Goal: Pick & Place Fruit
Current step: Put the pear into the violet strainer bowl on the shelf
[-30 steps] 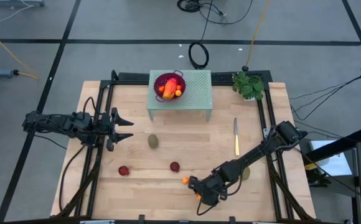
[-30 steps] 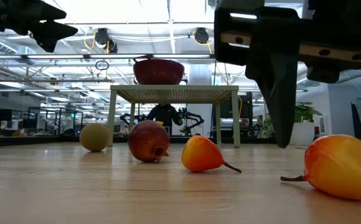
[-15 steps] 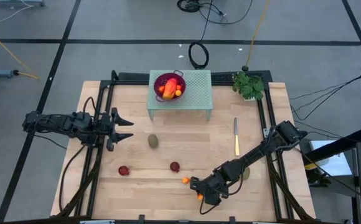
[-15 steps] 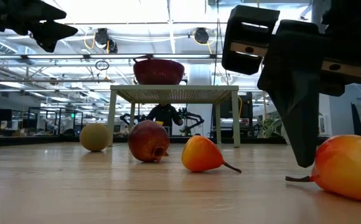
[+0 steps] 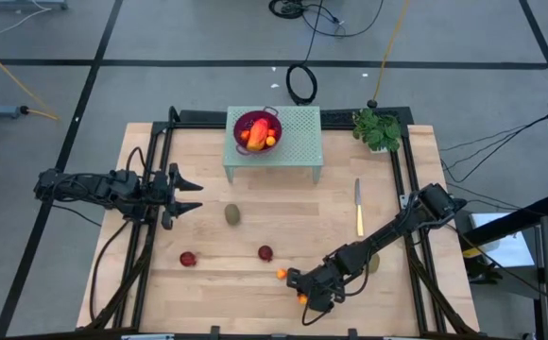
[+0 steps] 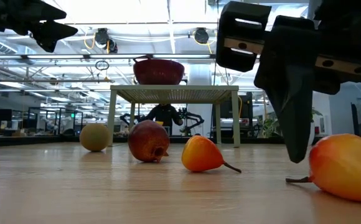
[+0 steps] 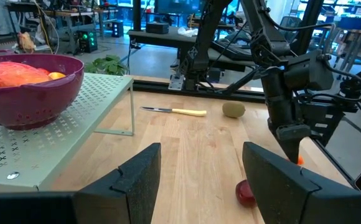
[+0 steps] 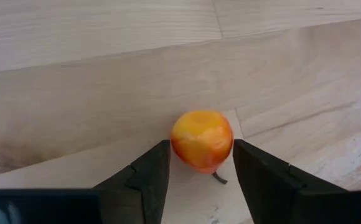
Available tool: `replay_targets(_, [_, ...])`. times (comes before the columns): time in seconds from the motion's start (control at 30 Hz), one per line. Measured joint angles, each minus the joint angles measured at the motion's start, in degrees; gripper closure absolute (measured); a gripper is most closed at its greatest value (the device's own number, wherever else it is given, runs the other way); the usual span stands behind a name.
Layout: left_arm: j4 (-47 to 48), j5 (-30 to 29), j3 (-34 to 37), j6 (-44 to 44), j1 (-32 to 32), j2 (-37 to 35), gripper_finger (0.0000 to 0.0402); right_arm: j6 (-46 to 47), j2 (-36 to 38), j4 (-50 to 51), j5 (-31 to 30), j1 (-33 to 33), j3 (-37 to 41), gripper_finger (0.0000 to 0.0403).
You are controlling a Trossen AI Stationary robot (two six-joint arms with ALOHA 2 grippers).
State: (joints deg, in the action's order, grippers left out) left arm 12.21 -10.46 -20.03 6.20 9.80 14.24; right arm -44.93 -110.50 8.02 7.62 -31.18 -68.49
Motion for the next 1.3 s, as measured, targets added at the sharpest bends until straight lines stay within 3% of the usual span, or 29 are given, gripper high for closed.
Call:
replay_targets(0.77, [0.07, -0.02, 0.0, -0.39, -0.02, 0.0, 0.0174, 5.07, -2.15, -0.76, -0.44, -0.28, -0.12, 0.0285])
replay_targets(1.13, [0.07, 0.0, 0.0, -0.5, 0.0, -0.02, 0.0174, 6.4, 2.06, -0.54, -4.12, 0.66, 0.15, 0.0286])
replay_targets(1.3, [0.09, 0.0, 0.0, -0.5, -0.01, 0.0, 0.0174, 7.16, 4.98, -0.73, -9.2, 1.66, 0.13, 0.0286])
